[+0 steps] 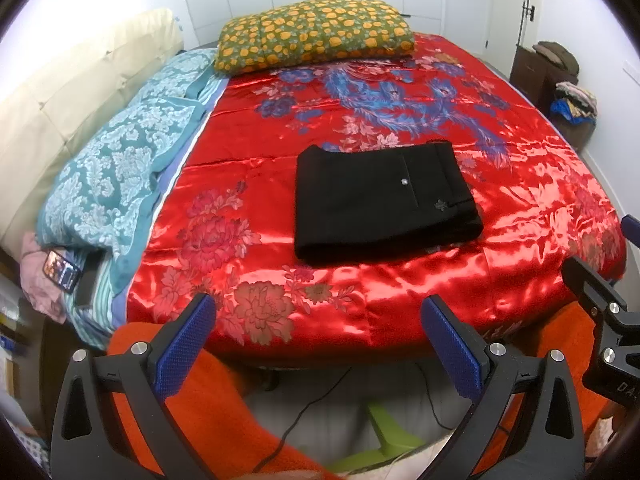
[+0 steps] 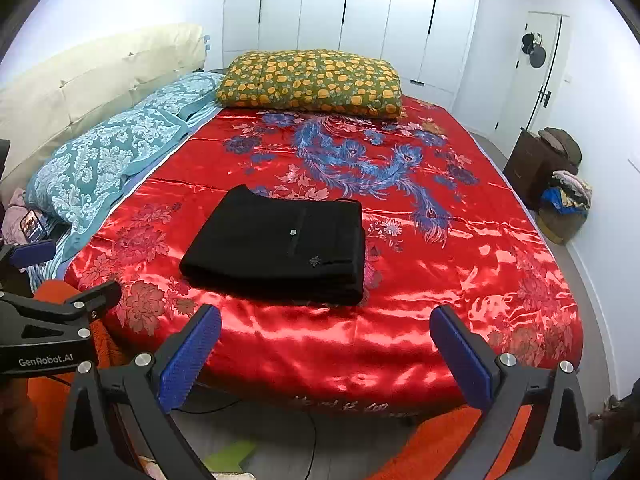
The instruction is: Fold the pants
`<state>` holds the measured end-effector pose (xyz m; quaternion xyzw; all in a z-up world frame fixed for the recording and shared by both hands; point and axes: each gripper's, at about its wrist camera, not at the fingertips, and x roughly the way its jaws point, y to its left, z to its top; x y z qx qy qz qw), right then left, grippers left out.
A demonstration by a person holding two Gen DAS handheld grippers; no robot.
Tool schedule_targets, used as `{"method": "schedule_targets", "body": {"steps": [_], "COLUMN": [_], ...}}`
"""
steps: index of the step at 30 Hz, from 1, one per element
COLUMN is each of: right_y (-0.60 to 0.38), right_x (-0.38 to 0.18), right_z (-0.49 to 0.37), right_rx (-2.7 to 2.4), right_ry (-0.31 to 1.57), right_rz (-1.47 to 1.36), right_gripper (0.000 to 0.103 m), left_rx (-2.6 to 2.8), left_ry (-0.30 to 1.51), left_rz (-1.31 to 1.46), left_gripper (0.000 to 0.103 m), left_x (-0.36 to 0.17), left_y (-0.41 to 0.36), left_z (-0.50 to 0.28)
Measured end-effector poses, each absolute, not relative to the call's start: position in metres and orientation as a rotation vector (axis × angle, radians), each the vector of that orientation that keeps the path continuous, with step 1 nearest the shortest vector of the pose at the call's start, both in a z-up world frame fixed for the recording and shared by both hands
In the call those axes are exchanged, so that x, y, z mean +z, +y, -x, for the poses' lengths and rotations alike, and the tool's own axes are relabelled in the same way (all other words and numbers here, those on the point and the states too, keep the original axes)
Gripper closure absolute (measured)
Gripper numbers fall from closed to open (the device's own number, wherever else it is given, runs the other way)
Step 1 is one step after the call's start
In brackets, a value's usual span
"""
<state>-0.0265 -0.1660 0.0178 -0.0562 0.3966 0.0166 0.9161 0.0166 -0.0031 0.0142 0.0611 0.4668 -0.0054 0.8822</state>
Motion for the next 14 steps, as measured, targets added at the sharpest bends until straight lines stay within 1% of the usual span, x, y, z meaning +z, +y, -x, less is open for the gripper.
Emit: {"method": "schedule_targets", "body": {"steps": [9,14], "right_y": [-0.1662,-0.1665], "right_x": [0.0174,0.0177], "right_z": [0.0266,0.0264], "right_rx": [0.035,0.036], "right_ry": [0.818,0.818], "right_rz": [0.113,0.114], "right_gripper": [0.000,0.000], "left_rx": [-0.017,-0.024], "left_ry": [0.966,0.924], "left_rz": [-0.122,-0.140], "left_gripper": [0.001,0.001], "left_x": [0.0142,0.0195], "left_y": [-0.0049,-0.0094], "left_z": [-0.0160,-0.0110]}}
